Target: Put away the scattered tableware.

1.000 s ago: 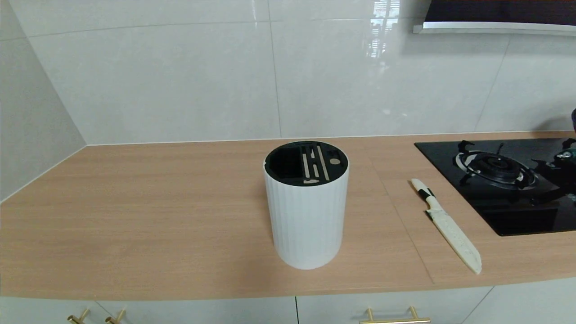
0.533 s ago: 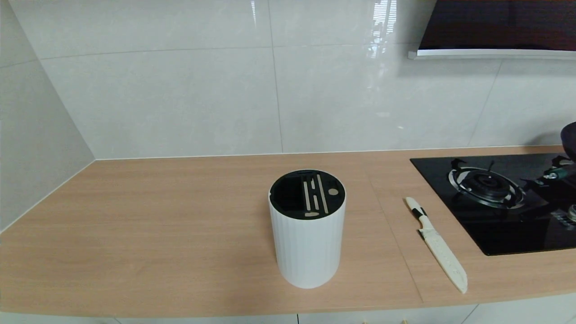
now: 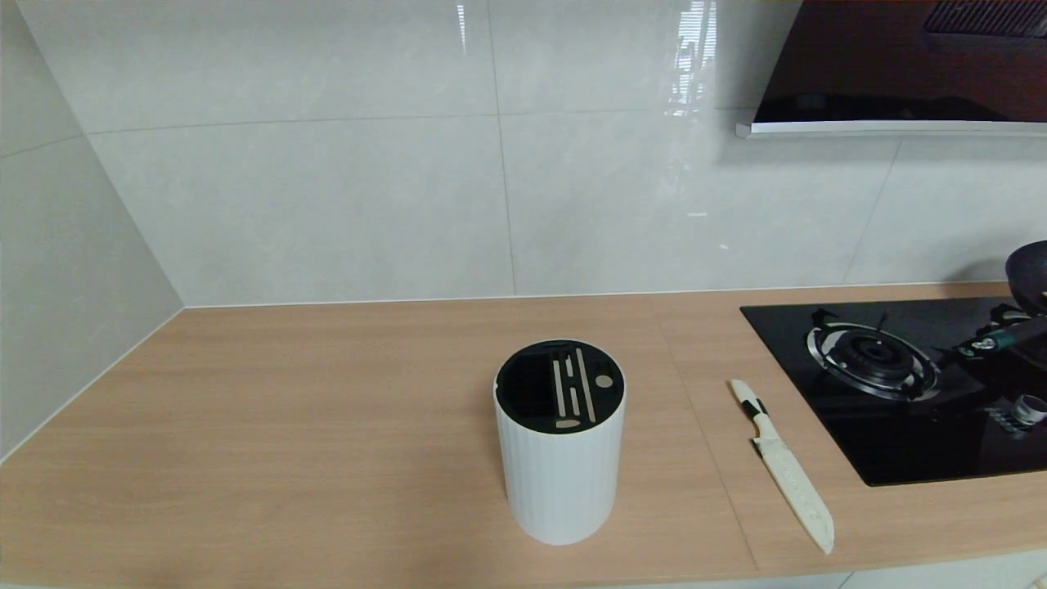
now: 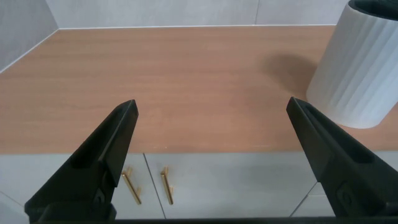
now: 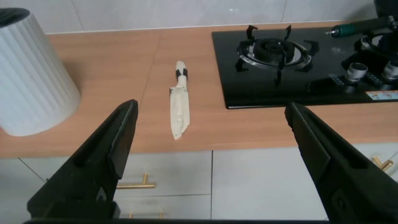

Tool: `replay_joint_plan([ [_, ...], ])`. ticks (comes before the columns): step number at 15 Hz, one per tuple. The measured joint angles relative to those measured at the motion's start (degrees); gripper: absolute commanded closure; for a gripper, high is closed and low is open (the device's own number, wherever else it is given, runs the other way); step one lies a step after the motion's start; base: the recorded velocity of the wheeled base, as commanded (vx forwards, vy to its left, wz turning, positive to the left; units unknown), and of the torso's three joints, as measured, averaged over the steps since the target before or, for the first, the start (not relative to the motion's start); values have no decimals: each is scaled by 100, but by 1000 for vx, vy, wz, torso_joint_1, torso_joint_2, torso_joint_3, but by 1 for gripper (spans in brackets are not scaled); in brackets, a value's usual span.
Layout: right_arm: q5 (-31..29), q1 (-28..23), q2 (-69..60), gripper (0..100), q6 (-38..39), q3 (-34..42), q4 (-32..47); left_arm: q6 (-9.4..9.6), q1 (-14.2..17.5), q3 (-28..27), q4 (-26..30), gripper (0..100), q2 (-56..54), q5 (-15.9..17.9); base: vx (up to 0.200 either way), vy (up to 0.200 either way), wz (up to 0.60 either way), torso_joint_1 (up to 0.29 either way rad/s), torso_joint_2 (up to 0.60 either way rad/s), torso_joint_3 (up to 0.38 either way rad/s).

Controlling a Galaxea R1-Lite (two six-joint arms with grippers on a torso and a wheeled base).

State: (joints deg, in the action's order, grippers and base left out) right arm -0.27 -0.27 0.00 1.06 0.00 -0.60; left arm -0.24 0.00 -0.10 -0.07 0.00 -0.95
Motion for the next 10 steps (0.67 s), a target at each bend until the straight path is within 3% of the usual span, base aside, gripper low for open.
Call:
replay_joint_plan([
  [10,0,0,2,0,-11,0,0,0,0,0,0,0,0,0,0,0,0,0,0,0],
])
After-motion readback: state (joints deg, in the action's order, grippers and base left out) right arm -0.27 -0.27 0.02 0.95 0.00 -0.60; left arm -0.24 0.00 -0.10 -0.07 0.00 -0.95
